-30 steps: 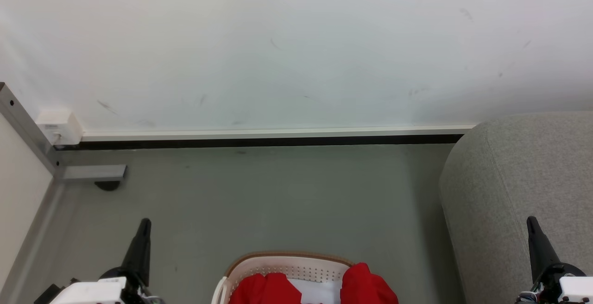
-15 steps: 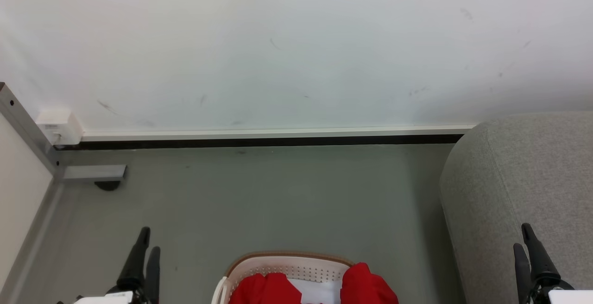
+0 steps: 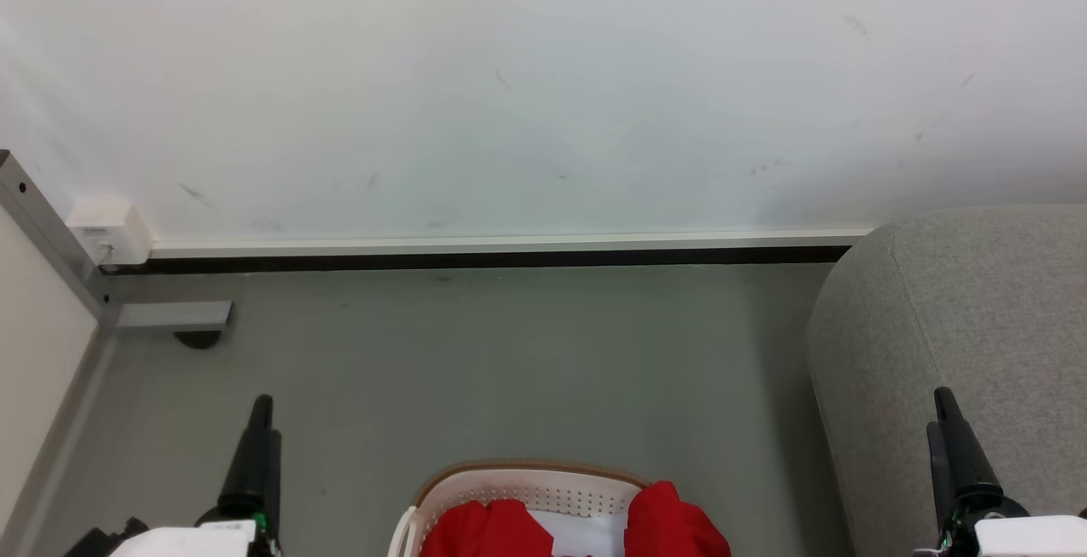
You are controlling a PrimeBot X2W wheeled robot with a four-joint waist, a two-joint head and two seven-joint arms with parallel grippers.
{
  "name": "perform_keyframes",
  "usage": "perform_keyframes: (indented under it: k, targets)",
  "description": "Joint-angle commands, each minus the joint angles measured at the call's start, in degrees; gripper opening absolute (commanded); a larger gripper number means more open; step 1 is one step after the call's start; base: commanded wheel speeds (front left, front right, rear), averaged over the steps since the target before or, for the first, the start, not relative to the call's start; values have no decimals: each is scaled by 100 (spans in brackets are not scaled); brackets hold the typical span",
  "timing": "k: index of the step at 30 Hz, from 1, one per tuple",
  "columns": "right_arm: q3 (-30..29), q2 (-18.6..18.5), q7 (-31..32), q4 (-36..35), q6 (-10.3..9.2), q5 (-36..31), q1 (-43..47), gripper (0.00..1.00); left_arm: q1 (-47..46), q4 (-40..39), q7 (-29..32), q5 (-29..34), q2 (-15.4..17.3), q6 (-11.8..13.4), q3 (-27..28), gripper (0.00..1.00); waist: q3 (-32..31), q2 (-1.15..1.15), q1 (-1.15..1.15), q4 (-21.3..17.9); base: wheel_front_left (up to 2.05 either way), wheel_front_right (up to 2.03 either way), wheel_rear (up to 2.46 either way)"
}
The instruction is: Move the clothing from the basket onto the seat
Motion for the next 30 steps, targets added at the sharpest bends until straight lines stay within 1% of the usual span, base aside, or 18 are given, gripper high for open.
perform_keyframes:
  k: [1,11,23,30]
  targets:
    - [26,-73,-65,-133,-2,-184,-134,100,-74,-165,-71,196,40,19,3,100,-2,0,0,-2,0,0,0]
    - [83,-46,-296,-275,-3,-1352,-111,100,-16,-417,-300,1321,48,83,-94,100,-9,0,0,-9,0,0,0]
    - [385,-110,-546,-242,-4,-2856,-101,100,104,-611,-550,3014,57,273,-323,100,-38,0,0,-23,0,0,0]
    - [333,-82,-679,-173,-5,-3852,-87,100,150,-674,-684,3945,81,300,-469,100,-47,0,0,-37,0,0,0]
